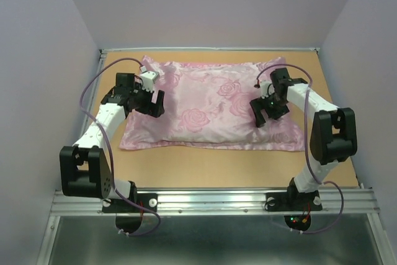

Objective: Put the pillow into the pillowcase

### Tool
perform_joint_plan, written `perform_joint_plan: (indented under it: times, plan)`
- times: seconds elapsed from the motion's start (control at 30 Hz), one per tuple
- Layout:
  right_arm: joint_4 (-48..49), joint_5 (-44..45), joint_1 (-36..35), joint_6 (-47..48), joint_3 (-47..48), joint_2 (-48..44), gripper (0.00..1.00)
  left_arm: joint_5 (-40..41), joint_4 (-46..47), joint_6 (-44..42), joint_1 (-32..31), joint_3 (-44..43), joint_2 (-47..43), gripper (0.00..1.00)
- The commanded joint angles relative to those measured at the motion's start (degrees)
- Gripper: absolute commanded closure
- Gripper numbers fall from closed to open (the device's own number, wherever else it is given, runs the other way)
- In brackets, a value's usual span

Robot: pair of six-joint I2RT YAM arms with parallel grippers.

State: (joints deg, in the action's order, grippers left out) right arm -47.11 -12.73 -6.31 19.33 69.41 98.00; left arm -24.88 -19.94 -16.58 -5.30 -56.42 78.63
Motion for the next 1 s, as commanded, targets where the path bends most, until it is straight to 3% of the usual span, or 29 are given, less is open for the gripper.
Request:
perform_joint_plan:
  times: [0.0, 0.2, 0.4, 0.6, 0.97]
  plan:
    - [5.1, -2.67, -2.66, -7.56, 5.64, 2.11, 0.0, 3.17, 3.42, 2.52, 0.29, -6.31, 0.82, 0.01]
    - [4.31, 1.04, -2.66, -9.05, 9.96, -6.66, 0.0, 7.57, 4.3, 3.92, 0.55, -9.23, -0.41, 0.01]
    - [5.88, 2.62, -2.57, -10.72, 4.88, -14.4, 0.0, 8.27, 7.55, 6.12, 0.55, -4.07, -3.22, 0.01]
    - [9.05, 2.01, -2.57, -14.06, -2.68, -18.27, 0.0, 10.99, 9.75, 5.86, 0.11, 0.96, -6.38, 0.01]
    - [10.29, 2.1, -2.57, -14.94, -4.98, -19.94, 0.0, 12.67, 10.72, 6.65, -0.68, 2.46, -10.07, 0.01]
